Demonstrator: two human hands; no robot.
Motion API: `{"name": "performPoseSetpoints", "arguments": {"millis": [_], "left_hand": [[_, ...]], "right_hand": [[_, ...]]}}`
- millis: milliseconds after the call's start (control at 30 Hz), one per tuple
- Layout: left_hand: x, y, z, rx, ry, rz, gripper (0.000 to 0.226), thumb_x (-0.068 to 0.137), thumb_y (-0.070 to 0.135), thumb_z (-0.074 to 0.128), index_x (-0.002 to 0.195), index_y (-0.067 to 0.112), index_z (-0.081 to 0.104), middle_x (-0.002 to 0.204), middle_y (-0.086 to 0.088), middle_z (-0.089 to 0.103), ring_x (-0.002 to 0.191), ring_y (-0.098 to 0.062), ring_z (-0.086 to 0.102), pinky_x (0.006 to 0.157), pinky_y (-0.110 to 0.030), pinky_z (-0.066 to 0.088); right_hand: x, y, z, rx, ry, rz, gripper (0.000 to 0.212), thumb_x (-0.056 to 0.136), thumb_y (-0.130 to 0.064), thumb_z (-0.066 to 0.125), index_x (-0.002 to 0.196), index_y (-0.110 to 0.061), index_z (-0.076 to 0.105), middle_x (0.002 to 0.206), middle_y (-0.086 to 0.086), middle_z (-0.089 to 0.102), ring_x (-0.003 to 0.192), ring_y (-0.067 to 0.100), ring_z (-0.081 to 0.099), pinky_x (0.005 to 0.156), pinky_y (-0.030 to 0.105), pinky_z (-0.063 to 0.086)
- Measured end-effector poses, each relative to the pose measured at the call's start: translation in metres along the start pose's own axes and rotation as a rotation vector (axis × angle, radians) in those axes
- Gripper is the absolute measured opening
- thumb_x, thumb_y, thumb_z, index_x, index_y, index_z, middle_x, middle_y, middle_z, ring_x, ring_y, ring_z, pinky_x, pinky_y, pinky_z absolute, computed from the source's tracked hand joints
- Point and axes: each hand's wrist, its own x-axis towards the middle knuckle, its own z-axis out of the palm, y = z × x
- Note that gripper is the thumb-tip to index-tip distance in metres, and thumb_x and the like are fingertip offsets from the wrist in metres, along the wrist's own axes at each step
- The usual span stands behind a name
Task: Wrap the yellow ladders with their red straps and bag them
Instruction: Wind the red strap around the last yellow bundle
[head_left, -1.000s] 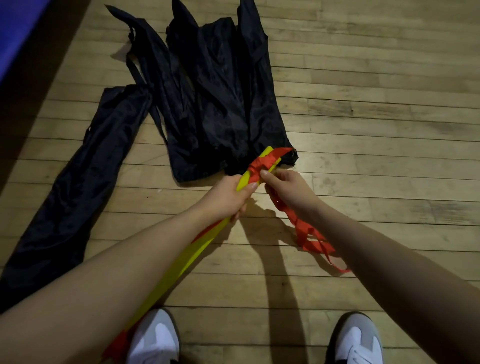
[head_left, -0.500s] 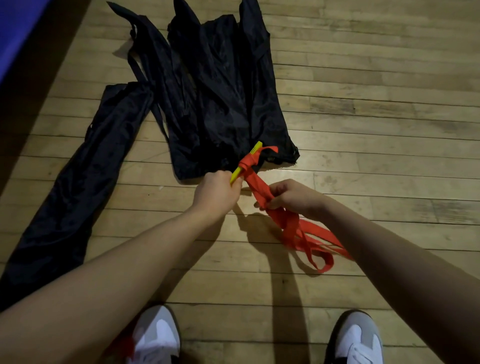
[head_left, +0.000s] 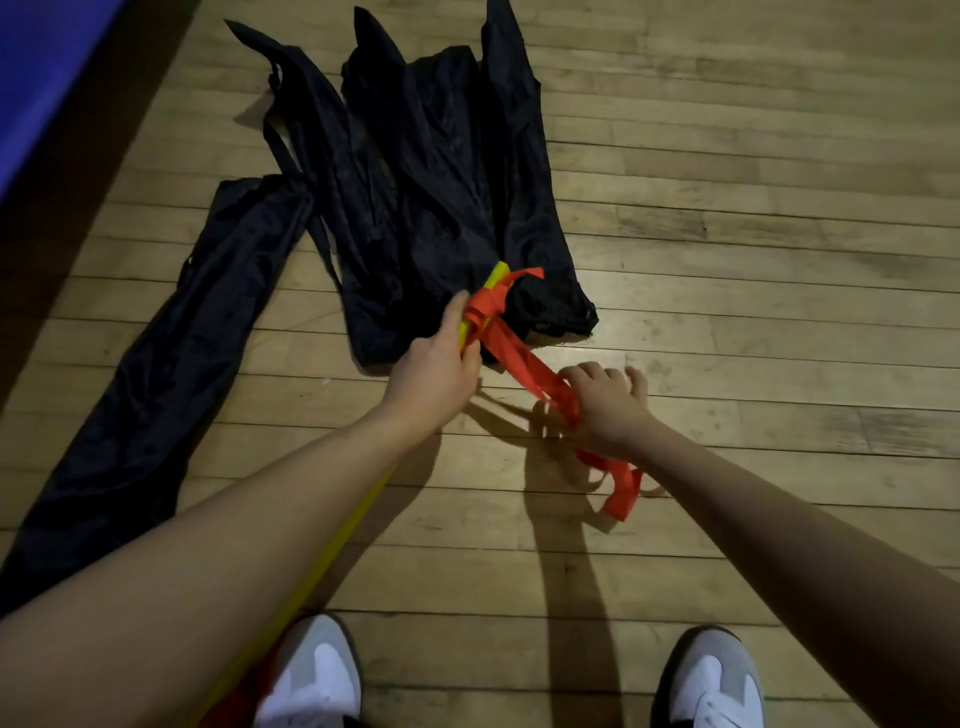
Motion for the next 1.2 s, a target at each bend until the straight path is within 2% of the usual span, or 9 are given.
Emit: {"name": "performPoseSetpoints", "arguments": {"millis": [100,200,300,400,567,733,867,1067,1200], "left_hand": [[-0.006,0.004,0.003,-0.022,-0.03,0.047,0.05,0.1,0.031,0.044,0.146,0.033,0.026,0.076,-0.002,0.058,0.066,-0.024,0.059,0.063,-0.038,0.049],[-0.01,0.006,0.004,-0.06,-0.075,0.063,0.042,0.099,0.033,0.045,0.139,0.035,0.033,0.078,-0.003,0.061,0.066,-0.021,0.061,0.063,-0.038,0.051],[-0.013,0.006,0.002,-0.112,-0.105,0.096,0.037,0.099,0.034,0.046,0.135,0.035,0.037,0.079,-0.003,0.063,0.07,-0.02,0.063,0.069,-0.045,0.055],[-0.012,0.003,-0.002,-0.091,-0.085,0.086,0.039,0.099,0.035,0.045,0.138,0.032,0.037,0.08,-0.002,0.061,0.068,-0.019,0.062,0.066,-0.04,0.054],[-0.015,0.003,0.001,-0.001,-0.034,0.025,0.035,0.1,0.033,0.044,0.131,0.017,0.043,0.081,-0.001,0.056,0.067,-0.019,0.058,0.061,-0.037,0.048],[-0.014,0.003,0.005,0.08,0.01,-0.01,0.021,0.098,0.023,0.047,0.114,0.011,0.054,0.1,-0.008,0.06,0.086,-0.026,0.06,0.072,-0.041,0.051],[-0.015,0.005,0.008,0.109,0.043,0.013,0.026,0.098,0.021,0.044,0.115,0.009,0.058,0.107,-0.011,0.057,0.098,-0.03,0.056,0.077,-0.039,0.045],[-0.019,0.006,0.005,-0.08,-0.07,-0.061,0.027,0.096,0.028,0.049,0.115,0.01,0.052,0.105,-0.007,0.047,0.093,-0.023,0.052,0.075,-0.031,0.038],[-0.022,0.008,-0.002,-0.117,-0.231,-0.056,0.025,0.101,0.025,0.039,0.118,0.006,0.042,0.113,-0.011,0.037,0.109,-0.025,0.043,0.086,-0.033,0.034]], "right_hand": [[0.002,-0.012,-0.005,0.417,0.117,-0.121,0.067,0.084,-0.027,0.064,0.143,-0.017,0.033,0.144,0.001,0.042,0.137,0.02,0.032,0.118,0.045,0.0],[0.006,-0.025,-0.009,0.877,0.089,-0.136,0.071,0.075,-0.033,0.063,0.14,-0.018,0.037,0.135,-0.002,0.051,0.129,0.017,0.043,0.113,0.044,0.028],[0.005,-0.03,-0.015,1.131,-0.025,-0.11,0.052,0.089,-0.022,0.065,0.136,-0.016,0.044,0.121,0.002,0.06,0.111,0.015,0.057,0.092,0.029,0.047],[0.002,-0.032,-0.017,1.064,-0.053,-0.162,0.024,0.097,-0.019,0.055,0.114,-0.003,0.061,0.094,0.005,0.065,0.081,0.011,0.059,0.072,0.024,0.047],[-0.001,-0.041,-0.018,1.167,-0.123,-0.186,0.018,0.1,-0.015,0.049,0.092,0.0,0.057,0.062,0.002,0.049,0.051,0.011,0.041,0.049,0.022,0.035],[-0.002,-0.048,-0.021,1.098,-0.019,-0.198,0.041,0.093,-0.037,0.06,0.084,0.003,0.059,0.057,-0.005,0.041,0.051,0.007,0.035,0.048,0.018,0.028],[0.001,-0.057,-0.022,1.043,0.178,-0.208,0.039,0.093,-0.032,0.061,0.073,0.002,0.061,0.056,0.001,0.044,0.052,0.008,0.039,0.052,0.024,0.032],[-0.001,-0.049,-0.024,1.223,0.05,-0.234,0.028,0.1,-0.024,0.051,0.077,-0.008,0.055,0.058,0.002,0.039,0.051,0.009,0.033,0.047,0.021,0.026],[-0.004,-0.045,-0.022,1.235,0.008,-0.246,0.028,0.102,-0.021,0.045,0.081,-0.01,0.061,0.061,0.002,0.044,0.054,0.008,0.037,0.052,0.021,0.03]]}}
